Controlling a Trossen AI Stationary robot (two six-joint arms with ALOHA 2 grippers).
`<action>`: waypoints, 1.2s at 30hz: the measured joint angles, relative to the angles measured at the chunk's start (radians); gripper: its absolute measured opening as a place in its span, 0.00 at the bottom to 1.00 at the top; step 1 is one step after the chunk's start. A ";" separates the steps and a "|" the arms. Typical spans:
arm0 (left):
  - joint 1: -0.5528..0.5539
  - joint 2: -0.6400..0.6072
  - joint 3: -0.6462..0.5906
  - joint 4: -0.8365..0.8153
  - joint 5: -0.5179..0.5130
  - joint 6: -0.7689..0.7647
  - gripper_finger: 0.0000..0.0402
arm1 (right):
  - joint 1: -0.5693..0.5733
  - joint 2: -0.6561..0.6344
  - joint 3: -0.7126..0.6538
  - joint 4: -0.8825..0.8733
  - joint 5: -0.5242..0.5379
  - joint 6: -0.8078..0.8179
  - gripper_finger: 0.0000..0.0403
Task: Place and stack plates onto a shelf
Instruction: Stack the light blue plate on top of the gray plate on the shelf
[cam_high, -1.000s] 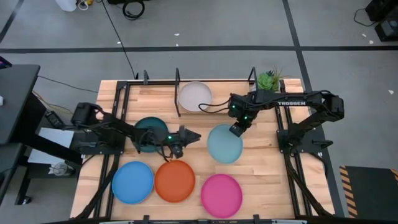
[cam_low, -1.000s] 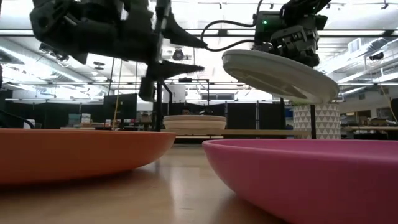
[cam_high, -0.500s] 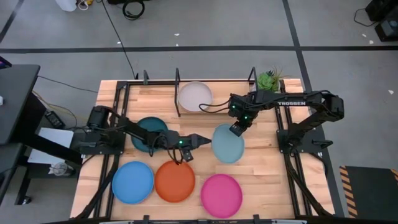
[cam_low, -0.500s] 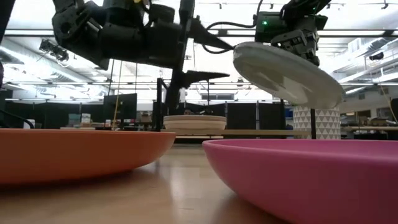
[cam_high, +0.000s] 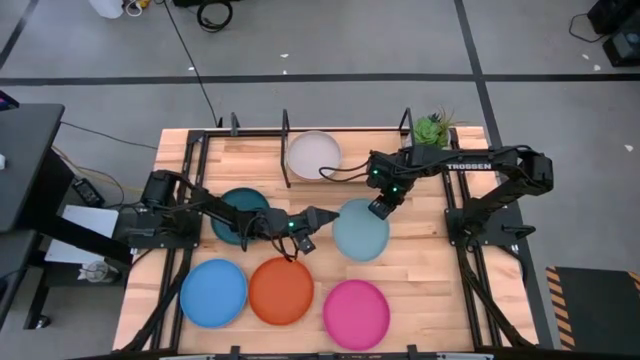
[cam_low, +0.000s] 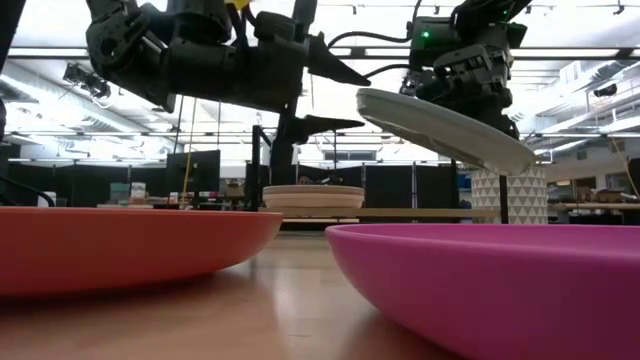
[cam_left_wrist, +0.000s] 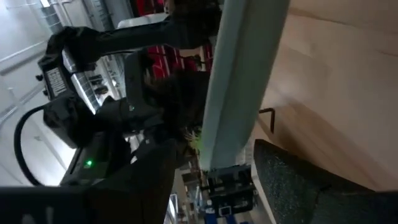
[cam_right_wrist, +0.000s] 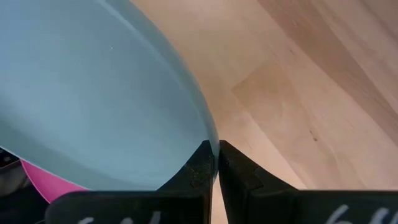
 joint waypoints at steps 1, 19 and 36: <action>0.000 0.000 0.000 -0.004 0.012 0.000 0.56 | 0.000 0.000 0.000 -0.001 0.000 0.000 0.06; 0.001 -0.001 0.000 -0.120 0.164 0.066 0.38 | -0.001 0.000 0.000 0.028 0.004 0.004 0.06; 0.001 -0.001 -0.002 -0.183 0.152 0.007 0.21 | -0.032 -0.033 0.031 0.071 -0.039 -0.085 0.26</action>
